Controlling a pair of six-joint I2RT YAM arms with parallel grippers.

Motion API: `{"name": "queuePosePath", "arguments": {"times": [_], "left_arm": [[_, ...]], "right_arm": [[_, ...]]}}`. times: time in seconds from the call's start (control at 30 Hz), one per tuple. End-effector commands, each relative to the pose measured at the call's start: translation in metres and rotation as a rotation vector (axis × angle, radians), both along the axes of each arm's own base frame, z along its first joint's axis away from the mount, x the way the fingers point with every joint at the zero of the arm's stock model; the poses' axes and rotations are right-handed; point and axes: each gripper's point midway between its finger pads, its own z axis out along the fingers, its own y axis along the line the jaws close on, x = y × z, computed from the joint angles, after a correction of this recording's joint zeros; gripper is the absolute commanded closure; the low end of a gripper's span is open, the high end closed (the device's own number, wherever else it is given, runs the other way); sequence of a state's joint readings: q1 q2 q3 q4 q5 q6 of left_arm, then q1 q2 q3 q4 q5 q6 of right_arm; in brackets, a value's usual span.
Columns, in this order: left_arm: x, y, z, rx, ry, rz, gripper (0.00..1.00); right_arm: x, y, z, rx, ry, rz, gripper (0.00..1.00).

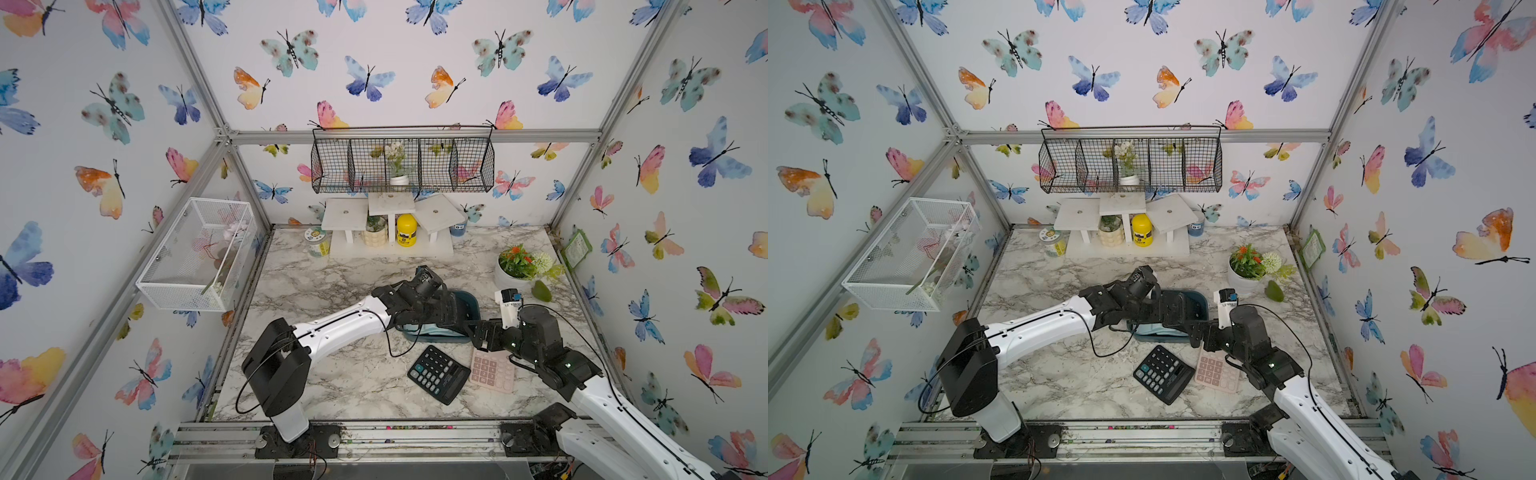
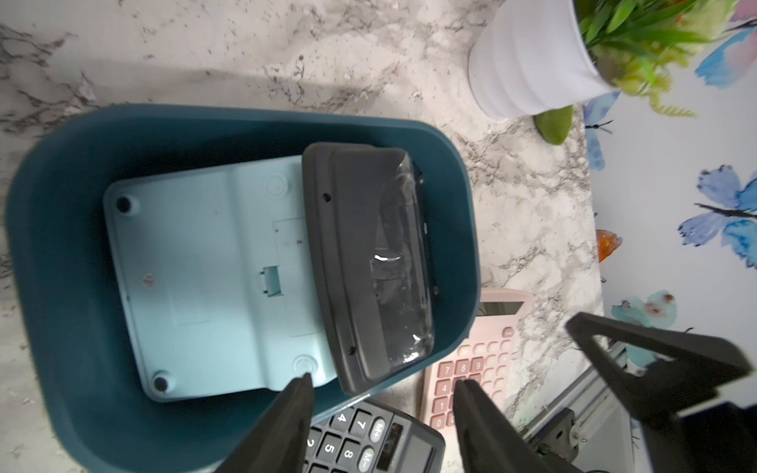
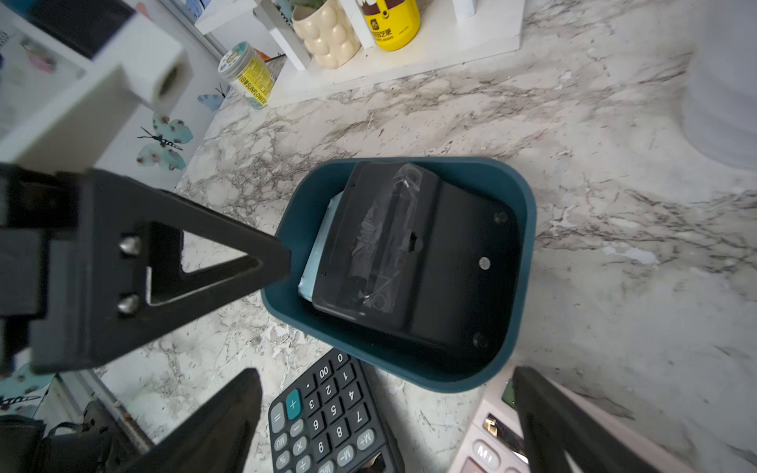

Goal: Put the calculator in the storage box
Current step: Place the calculator in the storage box, then pick up the calculator at the center of the board.

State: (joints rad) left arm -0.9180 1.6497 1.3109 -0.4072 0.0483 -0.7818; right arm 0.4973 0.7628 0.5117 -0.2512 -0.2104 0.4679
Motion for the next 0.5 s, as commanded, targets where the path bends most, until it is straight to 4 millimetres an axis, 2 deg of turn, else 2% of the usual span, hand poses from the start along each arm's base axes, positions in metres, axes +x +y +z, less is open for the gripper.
{"name": "queuePosePath", "arguments": {"times": [0.0,0.2,0.47], "left_arm": [[0.001,0.024,0.028,0.024,-0.091,0.035,0.28],[0.000,0.062,0.030,0.067,-0.149,0.106,0.15],[-0.007,0.096,0.007,0.094,-0.134,0.149,0.14]], "right_arm": [[-0.018,0.014,-0.012,0.043,0.083,0.097,0.02],[-0.043,0.016,-0.035,0.084,0.225,0.118,0.02],[-0.069,0.009,-0.053,0.097,0.360,0.097,0.02]]}}
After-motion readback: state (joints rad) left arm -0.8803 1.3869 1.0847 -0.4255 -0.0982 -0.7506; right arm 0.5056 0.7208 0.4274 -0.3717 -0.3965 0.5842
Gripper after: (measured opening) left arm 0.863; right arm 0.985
